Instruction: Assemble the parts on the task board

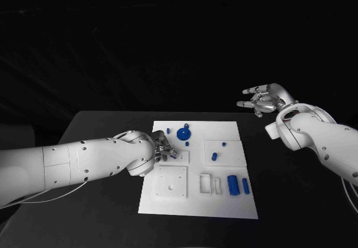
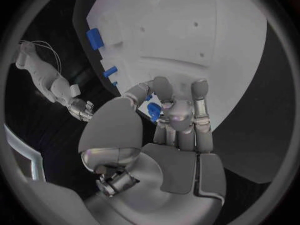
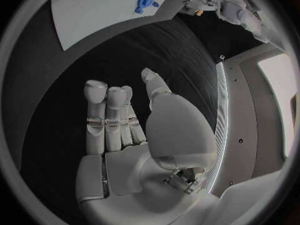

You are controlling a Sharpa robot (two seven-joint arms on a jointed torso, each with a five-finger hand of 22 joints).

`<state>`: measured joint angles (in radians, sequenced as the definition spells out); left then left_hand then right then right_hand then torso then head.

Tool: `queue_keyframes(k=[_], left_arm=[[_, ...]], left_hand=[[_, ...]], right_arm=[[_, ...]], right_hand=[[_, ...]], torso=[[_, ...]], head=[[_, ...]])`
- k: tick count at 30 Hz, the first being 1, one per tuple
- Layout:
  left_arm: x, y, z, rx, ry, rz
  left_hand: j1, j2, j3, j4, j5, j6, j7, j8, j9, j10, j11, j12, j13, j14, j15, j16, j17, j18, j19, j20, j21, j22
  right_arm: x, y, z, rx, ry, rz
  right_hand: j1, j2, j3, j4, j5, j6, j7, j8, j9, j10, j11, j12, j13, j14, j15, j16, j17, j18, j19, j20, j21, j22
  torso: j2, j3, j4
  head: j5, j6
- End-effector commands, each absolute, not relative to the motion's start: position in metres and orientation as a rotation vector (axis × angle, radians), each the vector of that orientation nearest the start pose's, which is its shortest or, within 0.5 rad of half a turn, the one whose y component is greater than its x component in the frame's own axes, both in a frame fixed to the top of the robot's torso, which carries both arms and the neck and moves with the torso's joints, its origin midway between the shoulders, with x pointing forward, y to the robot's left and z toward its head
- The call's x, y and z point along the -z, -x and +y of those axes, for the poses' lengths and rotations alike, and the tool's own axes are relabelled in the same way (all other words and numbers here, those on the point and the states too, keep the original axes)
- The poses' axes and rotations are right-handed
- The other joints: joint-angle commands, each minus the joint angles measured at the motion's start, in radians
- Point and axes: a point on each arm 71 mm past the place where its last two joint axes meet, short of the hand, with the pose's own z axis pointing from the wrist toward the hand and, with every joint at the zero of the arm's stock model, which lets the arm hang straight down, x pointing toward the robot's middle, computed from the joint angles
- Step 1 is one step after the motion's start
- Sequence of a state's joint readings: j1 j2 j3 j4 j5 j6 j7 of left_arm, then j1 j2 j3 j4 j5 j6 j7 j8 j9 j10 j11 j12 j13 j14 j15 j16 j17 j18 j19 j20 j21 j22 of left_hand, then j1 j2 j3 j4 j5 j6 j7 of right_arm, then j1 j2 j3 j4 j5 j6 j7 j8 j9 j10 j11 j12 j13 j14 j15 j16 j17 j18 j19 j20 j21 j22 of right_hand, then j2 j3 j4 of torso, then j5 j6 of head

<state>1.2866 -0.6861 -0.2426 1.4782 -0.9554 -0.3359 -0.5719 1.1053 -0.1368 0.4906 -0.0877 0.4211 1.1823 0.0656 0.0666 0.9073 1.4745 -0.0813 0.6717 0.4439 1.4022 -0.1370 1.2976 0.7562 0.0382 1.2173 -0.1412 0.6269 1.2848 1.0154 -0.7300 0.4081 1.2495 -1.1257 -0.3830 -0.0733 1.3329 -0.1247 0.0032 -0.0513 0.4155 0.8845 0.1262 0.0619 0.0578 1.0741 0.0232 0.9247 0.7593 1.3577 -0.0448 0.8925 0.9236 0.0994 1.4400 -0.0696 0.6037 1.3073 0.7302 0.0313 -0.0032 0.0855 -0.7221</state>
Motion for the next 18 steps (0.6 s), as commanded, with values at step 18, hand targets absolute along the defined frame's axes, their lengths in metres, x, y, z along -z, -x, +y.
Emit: queue_keyframes(k=[18], left_arm=[[0.2465, -0.4794, 0.1712, 0.38, 0.404, 2.165]], left_hand=[[-0.01, 0.026, 0.032, -0.047, -0.006, 0.212, -0.116, 0.003, 0.035, 0.039, -0.011, 0.014, 0.004, 0.007, 0.003, 0.014, 0.018, 0.003, 0.016, 0.009, -0.037, 0.035]], right_arm=[[0.1484, -0.5523, -0.2618, -0.788, -0.534, 1.445]], right_hand=[[-0.009, 0.004, 0.01, -0.009, 0.011, 0.004, -0.001, -0.004, 0.0, -0.003, -0.005, 0.003, -0.002, -0.004, -0.006, -0.001, -0.002, 0.01, 0.01, 0.0, -0.009, 0.063]], torso=[[0.0, 0.0004, -0.0004]], head=[[0.001, -0.006]])
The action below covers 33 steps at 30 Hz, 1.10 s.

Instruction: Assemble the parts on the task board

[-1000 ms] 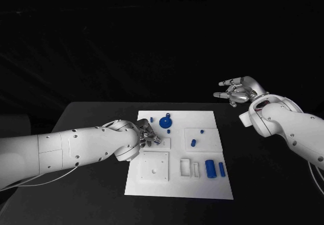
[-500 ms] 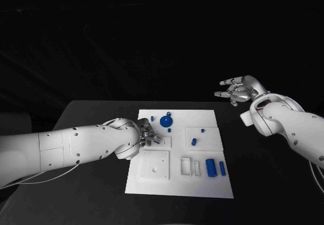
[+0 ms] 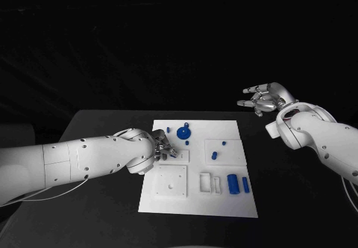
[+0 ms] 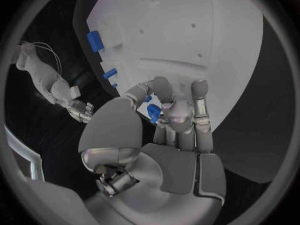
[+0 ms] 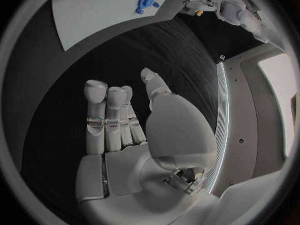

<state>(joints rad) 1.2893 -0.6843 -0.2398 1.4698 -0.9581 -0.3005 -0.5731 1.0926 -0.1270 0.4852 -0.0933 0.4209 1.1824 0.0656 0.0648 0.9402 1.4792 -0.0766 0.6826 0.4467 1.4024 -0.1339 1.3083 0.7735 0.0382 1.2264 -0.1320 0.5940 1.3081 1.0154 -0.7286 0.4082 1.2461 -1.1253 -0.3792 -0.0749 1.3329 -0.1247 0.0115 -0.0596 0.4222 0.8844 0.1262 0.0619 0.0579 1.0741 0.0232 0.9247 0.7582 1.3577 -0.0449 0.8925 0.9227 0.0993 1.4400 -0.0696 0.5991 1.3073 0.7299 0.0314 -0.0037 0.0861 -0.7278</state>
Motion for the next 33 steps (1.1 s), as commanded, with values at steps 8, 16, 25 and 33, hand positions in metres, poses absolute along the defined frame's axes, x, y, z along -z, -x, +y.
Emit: queue_keyframes(k=[8, 16, 25, 33], left_arm=[[0.2468, -0.4805, 0.1709, 0.376, 0.399, 2.168], [0.2471, -0.4829, 0.1698, 0.372, 0.397, 2.166], [0.2475, -0.4847, 0.1665, 0.372, 0.386, 2.173], [0.2478, -0.4849, 0.1642, 0.372, 0.37, 2.189]], left_hand=[[-0.013, 0.037, 0.034, -0.049, -0.009, 0.222, -0.121, 0.01, 0.031, 0.034, -0.018, 0.021, 0.009, 0.01, 0.001, 0.012, 0.019, 0.011, 0.012, 0.009, -0.011, 0.017], [-0.029, 0.054, 0.034, -0.055, -0.013, 0.227, -0.124, 0.012, 0.055, 0.033, -0.02, 0.035, 0.017, 0.013, 0.001, 0.016, 0.03, 0.016, 0.012, 0.014, -0.01, 0.017], [-0.035, 0.064, 0.032, -0.055, -0.017, 0.235, -0.127, 0.015, 0.07, 0.034, -0.021, 0.045, 0.022, 0.017, 0.003, 0.023, 0.045, 0.021, 0.013, 0.02, -0.008, 0.018], [-0.038, 0.07, 0.027, -0.059, -0.021, 0.24, -0.129, 0.014, 0.087, 0.033, -0.022, 0.057, 0.029, 0.018, 0.004, 0.026, 0.053, 0.03, 0.011, 0.031, -0.004, 0.018]], right_arm=[[0.1489, -0.5526, -0.2626, -0.785, -0.536, 1.447], [0.1494, -0.5528, -0.2638, -0.782, -0.538, 1.449], [0.1501, -0.5532, -0.2634, -0.782, -0.539, 1.453], [0.1508, -0.5535, -0.2634, -0.781, -0.539, 1.459]], right_hand=[[-0.01, 0.005, 0.004, -0.003, 0.006, 0.004, -0.001, -0.004, 0.0, -0.003, -0.005, 0.004, -0.001, -0.004, -0.006, -0.001, -0.001, 0.01, 0.01, 0.0, -0.004, 0.063], [-0.009, 0.006, 0.007, -0.008, 0.011, 0.004, -0.001, -0.004, 0.0, -0.003, -0.005, 0.003, -0.002, -0.005, -0.006, -0.001, -0.001, 0.01, 0.01, 0.0, -0.005, 0.062], [-0.01, 0.007, 0.01, -0.014, 0.014, 0.005, -0.001, -0.004, 0.0, -0.003, -0.005, 0.003, -0.002, -0.005, -0.006, -0.001, -0.001, 0.01, 0.01, 0.0, -0.006, 0.062], [-0.011, 0.008, 0.013, -0.019, 0.021, 0.003, 0.0, -0.004, 0.0, -0.004, -0.005, 0.002, -0.003, -0.006, -0.006, -0.002, -0.001, 0.01, 0.009, 0.0, -0.007, 0.062]], torso=[[0.0, 0.0002, -0.0001], [0.0, 0.0004, -0.001], [0.001, 0.0013, -0.0007], [0.0, 0.0012, -0.0003]], head=[[0.001, -0.003], [0.0, -0.003], [-0.001, -0.002], [-0.002, -0.003]])
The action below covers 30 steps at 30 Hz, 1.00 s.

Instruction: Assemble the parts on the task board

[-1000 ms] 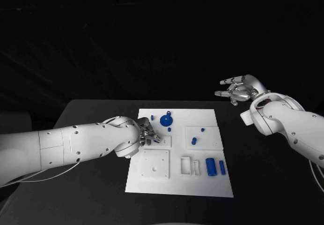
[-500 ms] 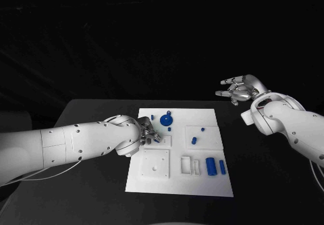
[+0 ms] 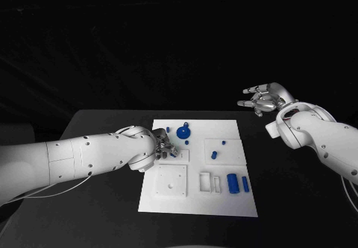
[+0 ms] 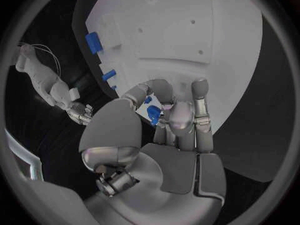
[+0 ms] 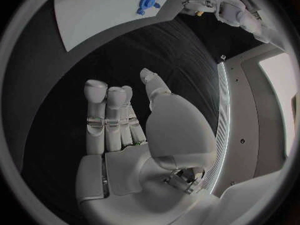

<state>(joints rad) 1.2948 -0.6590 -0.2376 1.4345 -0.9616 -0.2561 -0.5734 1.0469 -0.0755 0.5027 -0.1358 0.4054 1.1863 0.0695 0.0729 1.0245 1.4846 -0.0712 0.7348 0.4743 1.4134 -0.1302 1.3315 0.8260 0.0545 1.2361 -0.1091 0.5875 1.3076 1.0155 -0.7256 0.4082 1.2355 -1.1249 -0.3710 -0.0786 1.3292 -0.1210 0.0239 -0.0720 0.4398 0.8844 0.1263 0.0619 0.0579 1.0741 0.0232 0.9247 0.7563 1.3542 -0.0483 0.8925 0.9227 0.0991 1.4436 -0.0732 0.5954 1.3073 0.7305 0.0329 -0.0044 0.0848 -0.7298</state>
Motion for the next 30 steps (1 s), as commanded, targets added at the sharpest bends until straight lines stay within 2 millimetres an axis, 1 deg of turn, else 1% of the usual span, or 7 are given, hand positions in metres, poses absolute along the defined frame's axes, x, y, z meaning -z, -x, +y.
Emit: queue_keyframes(k=[1, 11, 13, 15, 16, 18, 30], left_arm=[[0.248, -0.4847, 0.1637, 0.372, 0.367, 2.192], [0.2483, -0.4837, 0.163, 0.374, 0.353, 2.208], [0.2483, -0.4839, 0.1633, 0.374, 0.353, 2.209], [0.2482, -0.4843, 0.1637, 0.373, 0.354, 2.209], [0.2481, -0.4845, 0.1639, 0.373, 0.354, 2.209], [0.2479, -0.4851, 0.1642, 0.372, 0.356, 2.209], [0.2468, -0.4887, 0.1636, 0.368, 0.354, 2.217]], left_hand=[[0.007, 0.02, 0.008, -0.016, -0.006, 0.236, -0.133, 0.006, 0.007, 0.027, -0.027, 0.007, 0.003, 0.007, 0.001, 0.003, 0.002, 0.016, 0.001, 0.01, 0.003, 0.018], [0.001, 0.034, 0.002, -0.009, -0.024, 0.244, -0.136, 0.008, 0.028, 0.027, -0.029, 0.022, 0.012, 0.013, 0.002, 0.008, 0.013, 0.025, 0.002, 0.02, 0.008, 0.018], [0.0, 0.047, -0.003, -0.004, -0.073, 0.247, -0.138, 0.009, 0.032, 0.027, -0.03, 0.024, 0.013, 0.015, 0.002, 0.01, 0.017, 0.025, 0.003, 0.021, 0.009, 0.018], [-0.002, 0.058, -0.009, 0.001, -0.092, 0.249, -0.139, 0.009, 0.036, 0.027, -0.03, 0.027, 0.013, 0.016, 0.002, 0.01, 0.019, 0.026, 0.004, 0.022, 0.01, 0.018], [-0.007, 0.068, -0.014, 0.009, -0.116, 0.252, -0.14, 0.01, 0.039, 0.027, -0.03, 0.029, 0.014, 0.017, 0.002, 0.011, 0.02, 0.026, 0.004, 0.023, 0.01, 0.018], [-0.012, 0.079, -0.019, 0.015, -0.132, 0.255, -0.141, 0.01, 0.041, 0.027, -0.031, 0.031, 0.014, 0.018, 0.002, 0.012, 0.022, 0.027, 0.004, 0.024, 0.01, 0.018], [-0.021, 0.096, -0.025, 0.006, -0.141, 0.258, -0.142, 0.007, 0.051, 0.027, -0.031, 0.038, 0.012, 0.018, 0.003, 0.013, 0.026, 0.034, 0.004, 0.033, 0.01, 0.018]], right_arm=[[0.1509, -0.5536, -0.2635, -0.781, -0.539, 1.46], [0.1515, -0.5539, -0.2635, -0.78, -0.539, 1.462], [0.1516, -0.554, -0.2635, -0.78, -0.54, 1.463], [0.1517, -0.5541, -0.2635, -0.78, -0.54, 1.463], [0.1518, -0.5541, -0.2635, -0.78, -0.54, 1.463], [0.1519, -0.5542, -0.2635, -0.779, -0.54, 1.464], [0.153, -0.5547, -0.2633, -0.778, -0.542, 1.47]], right_hand=[[-0.007, 0.004, 0.001, -0.007, 0.004, 0.003, 0.0, -0.004, 0.0, -0.004, -0.005, 0.002, -0.001, -0.002, -0.003, -0.002, -0.001, 0.01, 0.006, 0.003, -0.003, 0.062], [-0.009, 0.005, 0.003, -0.012, 0.01, 0.003, 0.0, -0.004, 0.0, -0.004, -0.005, 0.002, -0.001, -0.003, -0.003, -0.002, -0.002, 0.01, 0.006, 0.003, -0.004, 0.062], [-0.009, 0.005, 0.003, -0.012, 0.011, 0.003, 0.0, -0.004, 0.0, -0.004, -0.005, 0.002, -0.001, -0.003, -0.003, -0.002, -0.002, 0.01, 0.006, 0.003, -0.004, 0.062], [-0.009, 0.005, 0.004, -0.013, 0.013, 0.004, 0.0, -0.004, 0.0, -0.004, -0.005, 0.002, -0.001, -0.002, -0.003, -0.001, -0.001, 0.01, 0.006, 0.003, -0.003, 0.062], [-0.009, 0.005, 0.004, -0.013, 0.013, 0.004, 0.0, -0.004, 0.0, -0.004, -0.005, 0.002, -0.001, -0.002, -0.003, -0.001, -0.001, 0.01, 0.006, 0.003, -0.003, 0.062], [-0.01, 0.005, 0.005, -0.014, 0.015, 0.003, 0.0, -0.005, 0.0, -0.005, -0.005, 0.002, -0.002, -0.003, -0.003, -0.002, -0.002, 0.01, 0.006, 0.003, -0.004, 0.062], [-0.01, 0.005, 0.009, -0.02, 0.024, 0.003, 0.0, -0.004, 0.0, -0.005, -0.005, 0.002, -0.002, -0.003, -0.003, -0.002, -0.002, 0.01, 0.005, 0.003, -0.005, 0.062]], torso=[[-0.001, -0.0001, 0.0003], [-0.001, -0.0005, 0.0014], [-0.001, -0.0005, 0.0014], [0.0, -0.0008, 0.0012], [0.0, -0.0006, 0.0011], [0.0, -0.0007, 0.0009], [-0.001, -0.0004, 0.0005]], head=[[-0.001, -0.001], [-0.001, -0.002], [0.0, -0.003], [-0.001, -0.003], [-0.001, -0.003], [0.0, -0.002], [-0.001, -0.005]])
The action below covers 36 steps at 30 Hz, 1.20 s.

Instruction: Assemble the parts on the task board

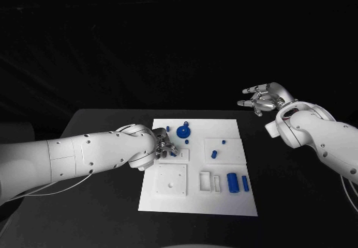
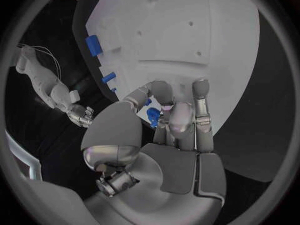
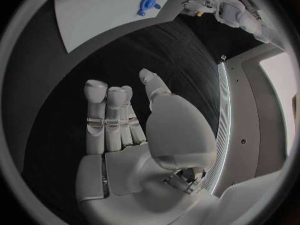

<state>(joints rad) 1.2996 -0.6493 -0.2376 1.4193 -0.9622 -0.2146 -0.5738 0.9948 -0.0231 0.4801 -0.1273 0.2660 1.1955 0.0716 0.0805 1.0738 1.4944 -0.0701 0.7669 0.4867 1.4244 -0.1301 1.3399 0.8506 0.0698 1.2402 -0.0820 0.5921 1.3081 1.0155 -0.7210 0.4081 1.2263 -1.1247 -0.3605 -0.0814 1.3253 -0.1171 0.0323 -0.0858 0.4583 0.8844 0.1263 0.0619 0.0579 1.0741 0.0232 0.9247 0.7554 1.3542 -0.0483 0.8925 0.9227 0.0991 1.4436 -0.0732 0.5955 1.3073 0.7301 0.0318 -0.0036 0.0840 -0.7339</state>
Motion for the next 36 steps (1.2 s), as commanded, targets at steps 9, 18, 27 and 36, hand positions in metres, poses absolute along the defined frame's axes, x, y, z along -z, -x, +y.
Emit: queue_keyframes(k=[9, 18, 27, 36], left_arm=[[0.244, -0.494, 0.164, 0.358, 0.347, 2.225], [0.237, -0.5, 0.161, 0.345, 0.297, 2.261], [0.233, -0.501, 0.158, 0.327, 0.227, 2.325], [0.231, -0.504, 0.156, 0.315, 0.203, 2.337]], left_hand=[[0.033, 0.049, 0.001, -0.014, 0.002, 0.249, -0.143, -0.002, 0.005, 0.017, -0.032, 0.007, -0.001, 0.007, 0.003, 0.005, 0.003, 0.022, -0.001, 0.008, 0.006, 0.017], [0.044, 0.049, 0.005, -0.025, 0.015, 0.248, -0.142, -0.003, 0.005, 0.017, -0.032, 0.007, -0.001, 0.006, 0.004, 0.004, 0.003, 0.025, -0.003, 0.011, 0.007, 0.018], [0.051, 0.05, 0.01, -0.034, 0.026, 0.247, -0.142, -0.003, 0.007, 0.017, -0.031, 0.008, -0.001, 0.005, 0.005, 0.005, 0.007, 0.026, -0.006, 0.013, 0.007, 0.018], [0.05, 0.054, 0.012, -0.038, 0.03, 0.247, -0.142, -0.002, 0.01, 0.017, -0.031, 0.011, 0.0, 0.005, 0.005, 0.006, 0.01, 0.028, -0.007, 0.015, 0.009, 0.018]], right_arm=[[0.154, -0.555, -0.262, -0.78, -0.542, 1.478], [0.155, -0.556, -0.262, -0.78, -0.542, 1.483], [0.155, -0.556, -0.261, -0.779, -0.542, 1.488], [0.156, -0.556, -0.261, -0.779, -0.541, 1.49]], right_hand=[[-0.007, 0.002, 0.003, -0.01, 0.008, 0.003, 0.0, -0.004, 0.0, -0.005, -0.005, 0.001, -0.001, -0.003, -0.003, -0.002, -0.002, 0.01, 0.005, 0.003, -0.006, 0.062], [-0.007, 0.003, 0.004, -0.012, 0.009, 0.002, 0.0, -0.004, 0.0, -0.006, -0.005, 0.001, -0.001, -0.004, -0.003, -0.002, -0.002, 0.01, 0.004, 0.003, -0.008, 0.062], [-0.007, 0.003, 0.004, -0.012, 0.009, 0.002, 0.0, -0.004, 0.0, -0.006, -0.005, 0.001, -0.001, -0.004, -0.003, -0.002, -0.002, 0.01, 0.004, 0.003, -0.008, 0.062], [-0.007, 0.003, 0.004, -0.012, 0.009, 0.002, 0.0, -0.004, 0.0, -0.006, -0.005, 0.001, -0.001, -0.004, -0.003, -0.002, -0.002, 0.01, 0.004, 0.003, -0.008, 0.062]], torso=[[0.001, 0.002, -0.0012], [0.0, 0.0014, -0.0016], [-0.001, 0.001, 0.0006], [-0.001, 0.0005, 0.0012]], head=[[0.003, -0.001], [0.002, -0.003], [0.001, -0.006], [0.001, -0.007]])
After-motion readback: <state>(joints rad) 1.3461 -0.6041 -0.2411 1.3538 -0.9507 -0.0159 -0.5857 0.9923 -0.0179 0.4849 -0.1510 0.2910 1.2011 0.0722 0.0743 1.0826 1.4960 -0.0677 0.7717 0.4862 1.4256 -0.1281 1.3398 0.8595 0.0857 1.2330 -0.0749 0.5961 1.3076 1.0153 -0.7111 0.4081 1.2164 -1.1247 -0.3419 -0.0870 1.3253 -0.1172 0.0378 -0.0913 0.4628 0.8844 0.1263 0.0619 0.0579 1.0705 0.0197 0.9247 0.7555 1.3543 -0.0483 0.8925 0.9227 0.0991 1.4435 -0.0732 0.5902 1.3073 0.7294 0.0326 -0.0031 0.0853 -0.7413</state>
